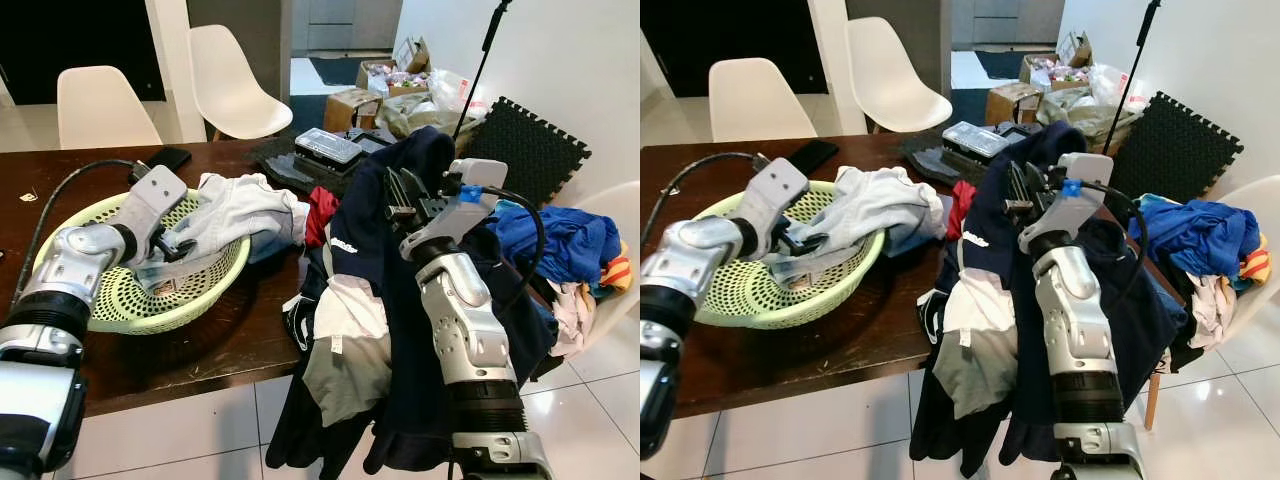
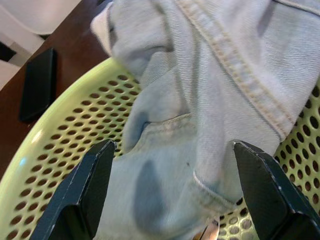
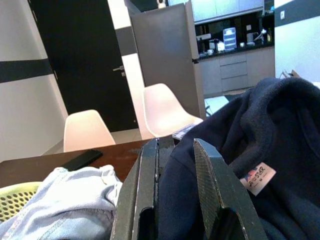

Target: Hang hanger

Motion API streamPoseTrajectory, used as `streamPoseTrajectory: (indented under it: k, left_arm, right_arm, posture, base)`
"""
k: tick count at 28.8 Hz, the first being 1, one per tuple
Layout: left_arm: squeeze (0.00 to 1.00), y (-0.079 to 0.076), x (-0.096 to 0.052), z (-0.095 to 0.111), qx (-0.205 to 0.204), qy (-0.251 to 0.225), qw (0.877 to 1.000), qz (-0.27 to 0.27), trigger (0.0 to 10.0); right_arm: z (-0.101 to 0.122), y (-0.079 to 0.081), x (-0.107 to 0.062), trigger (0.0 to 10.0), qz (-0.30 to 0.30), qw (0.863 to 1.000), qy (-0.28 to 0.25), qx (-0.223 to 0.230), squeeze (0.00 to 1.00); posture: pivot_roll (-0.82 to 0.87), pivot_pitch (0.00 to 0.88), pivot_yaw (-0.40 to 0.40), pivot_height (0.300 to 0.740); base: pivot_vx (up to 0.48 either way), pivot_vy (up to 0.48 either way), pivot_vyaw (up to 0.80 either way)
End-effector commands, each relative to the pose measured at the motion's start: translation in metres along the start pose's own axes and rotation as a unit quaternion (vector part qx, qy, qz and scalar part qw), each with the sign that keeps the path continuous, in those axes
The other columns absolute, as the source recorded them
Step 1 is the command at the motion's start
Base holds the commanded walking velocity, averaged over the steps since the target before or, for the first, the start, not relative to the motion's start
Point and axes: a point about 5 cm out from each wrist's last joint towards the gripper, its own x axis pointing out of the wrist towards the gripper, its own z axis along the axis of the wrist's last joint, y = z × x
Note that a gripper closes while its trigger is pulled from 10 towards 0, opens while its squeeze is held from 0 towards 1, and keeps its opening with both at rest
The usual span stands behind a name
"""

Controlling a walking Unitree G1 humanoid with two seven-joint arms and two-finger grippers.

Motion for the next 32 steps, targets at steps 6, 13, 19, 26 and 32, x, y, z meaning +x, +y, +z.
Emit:
streamPoseTrajectory:
  k: [6, 13, 19, 26, 32]
  left_arm:
    - [0.95, -0.01, 0.007, 0.002, 0.028, -0.008, 0.999, -0.026, 10.0]
    - [0.0, -0.015, 0.009, -0.009, 0.07, 0.034, 0.997, -0.027, 10.0]
    - [0.0, -0.025, 0.01, -0.013, 0.042, 0.024, 0.996, -0.07, 10.0]
    - [0.0, -0.029, 0.008, -0.027, 0.092, 0.065, 0.992, -0.065, 10.0]
    - [0.0, -0.021, 0.007, -0.031, 0.117, 0.087, 0.989, -0.014, 0.0]
  right_arm:
    - [0.003, -0.006, -0.006, 10.0, -0.014, 1.0, 0.003, -0.004, 0.0]
    - [0.005, -0.009, -0.013, 10.0, -0.018, 1.0, 0.01, -0.008, 0.0]
    - [0.006, -0.008, -0.017, 10.0, -0.017, 1.0, 0.018, -0.01, 0.0]
    - [0.008, -0.006, -0.015, 10.0, -0.008, 1.0, 0.023, -0.01, 0.0]
    - [0.009, -0.006, -0.015, 10.0, -0.008, 1.0, 0.026, -0.012, 0.0]
  posture:
    - [-0.03, 0.116, -0.053, 0.74]
    - [-0.05, 0.156, -0.05, 0.74]
    - [-0.06, 0.176, -0.063, 0.74]
    - [-0.07, 0.183, -0.076, 0.74]
    - [-0.07, 0.18, -0.076, 0.74]
  base:
    - [0.0, 0.0, 0.0]
    - [0.0, 0.0, 0.0]
    - [0.0, 0.0, 0.0]
    - [0.0, 0.0, 0.0]
    - [0.0, 0.0, 0.0]
